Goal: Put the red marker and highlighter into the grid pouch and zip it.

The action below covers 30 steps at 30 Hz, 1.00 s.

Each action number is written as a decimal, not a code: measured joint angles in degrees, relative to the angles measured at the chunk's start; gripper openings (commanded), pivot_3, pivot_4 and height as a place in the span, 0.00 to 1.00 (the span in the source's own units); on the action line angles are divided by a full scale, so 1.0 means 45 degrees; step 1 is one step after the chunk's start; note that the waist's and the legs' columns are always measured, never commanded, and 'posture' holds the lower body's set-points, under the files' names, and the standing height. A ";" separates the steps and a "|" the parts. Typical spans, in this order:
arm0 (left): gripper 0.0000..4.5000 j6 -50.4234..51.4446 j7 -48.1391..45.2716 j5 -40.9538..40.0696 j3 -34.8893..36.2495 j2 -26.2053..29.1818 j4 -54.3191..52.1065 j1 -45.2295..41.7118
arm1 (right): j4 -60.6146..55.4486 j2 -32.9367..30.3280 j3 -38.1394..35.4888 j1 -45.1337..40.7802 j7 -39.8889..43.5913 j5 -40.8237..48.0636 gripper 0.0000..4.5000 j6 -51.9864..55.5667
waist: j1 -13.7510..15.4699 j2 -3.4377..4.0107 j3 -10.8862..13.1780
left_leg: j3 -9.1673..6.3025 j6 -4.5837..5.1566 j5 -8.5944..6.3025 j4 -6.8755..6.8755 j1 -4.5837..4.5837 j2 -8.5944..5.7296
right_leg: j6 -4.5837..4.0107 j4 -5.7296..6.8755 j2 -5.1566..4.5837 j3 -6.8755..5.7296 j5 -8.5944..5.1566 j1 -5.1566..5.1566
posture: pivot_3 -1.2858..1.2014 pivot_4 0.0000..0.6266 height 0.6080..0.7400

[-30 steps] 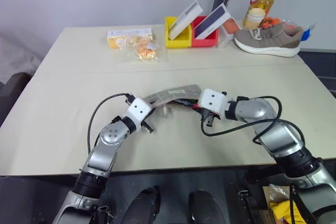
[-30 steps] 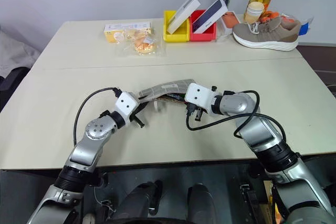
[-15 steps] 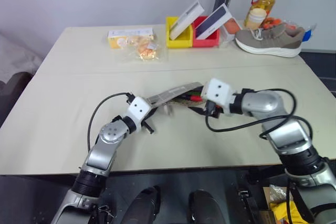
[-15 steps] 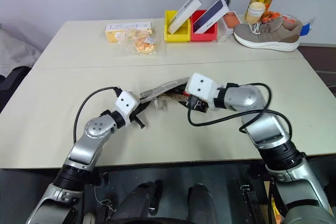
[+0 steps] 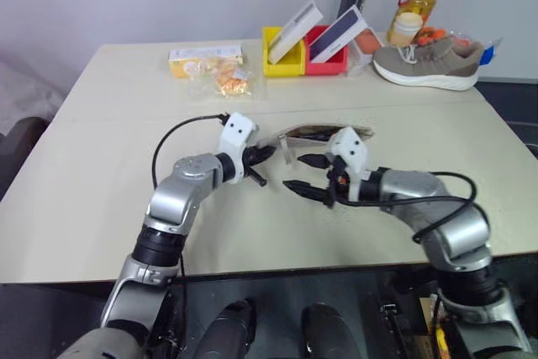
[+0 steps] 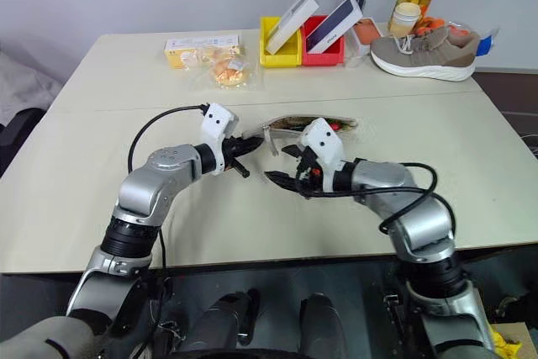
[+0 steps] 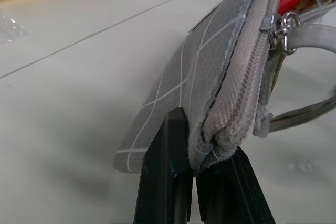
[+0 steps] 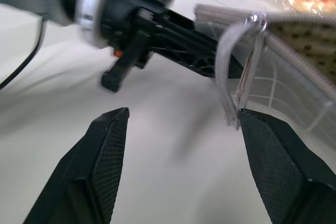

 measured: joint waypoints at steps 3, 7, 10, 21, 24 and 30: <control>0.00 0.0170 0.0149 -0.0045 -0.0003 -0.0061 0.0000 -0.0001 | 0.0781 0.1093 -0.0001 -0.0392 -0.1263 -0.0154 0.76 0.0200 | 0.0021 0.0000 0.0000 | -0.0003 -0.0007 0.0004 -0.0001 0.0000 -0.0001 | -0.0002 0.0000 0.0001 0.0003 0.0001 -0.0002 | 0.52 0.24 1.00; 0.00 0.0182 0.0313 -0.0107 -0.0004 -0.0151 -0.0001 0.0007 | 0.1243 0.1646 -0.0025 -0.0733 -0.1929 -0.0119 0.64 0.0235 | 0.0049 0.0000 0.0000 | -0.0005 -0.0007 0.0004 -0.0001 -0.0001 -0.0006 | -0.0002 0.0000 0.0000 0.0003 0.0001 0.0001 | 0.52 0.24 1.00; 0.00 0.0182 0.0510 -0.0112 -0.0006 -0.0294 -0.0018 0.0039 | 0.1330 0.1986 -0.0117 -0.0743 -0.2100 0.0132 0.35 0.0320 | 0.0030 0.0000 0.0000 | -0.0005 -0.0007 0.0004 -0.0004 -0.0001 -0.0005 | -0.0002 0.0000 0.0001 0.0004 0.0001 -0.0001 | 0.52 0.24 1.00; 0.00 -0.0776 0.0949 0.0182 -0.0004 -0.0028 -0.0084 0.0311 | 0.1488 0.1105 -0.0464 -0.1122 -0.2222 0.0251 0.01 0.0651 | 0.0029 0.0000 0.0000 | -0.0003 -0.0007 0.0004 -0.0005 -0.0001 -0.0006 | -0.0002 0.0001 0.0000 0.0004 0.0001 -0.0003 | 0.52 0.24 1.00; 0.00 -0.1640 0.0940 0.0479 0.0006 0.0408 0.0059 0.0439 | 0.1425 0.0125 -0.0657 -0.1181 -0.1833 0.0433 0.01 0.0842 | 0.0039 0.0000 0.0000 | -0.0001 -0.0005 0.0003 -0.0008 -0.0001 -0.0005 | -0.0002 0.0000 -0.0002 0.0003 0.0001 -0.0004 | 0.52 0.24 1.00; 0.00 -0.3091 0.0720 0.1001 0.0013 0.1216 0.0612 0.0900 | 0.1253 -0.2310 -0.1057 -0.1128 -0.0897 0.0467 0.01 0.0858 | 0.0054 -0.0002 0.0001 | 0.0003 -0.0003 0.0001 -0.0009 -0.0003 -0.0005 | -0.0001 -0.0003 -0.0007 0.0003 0.0001 -0.0004 | 0.52 0.24 1.00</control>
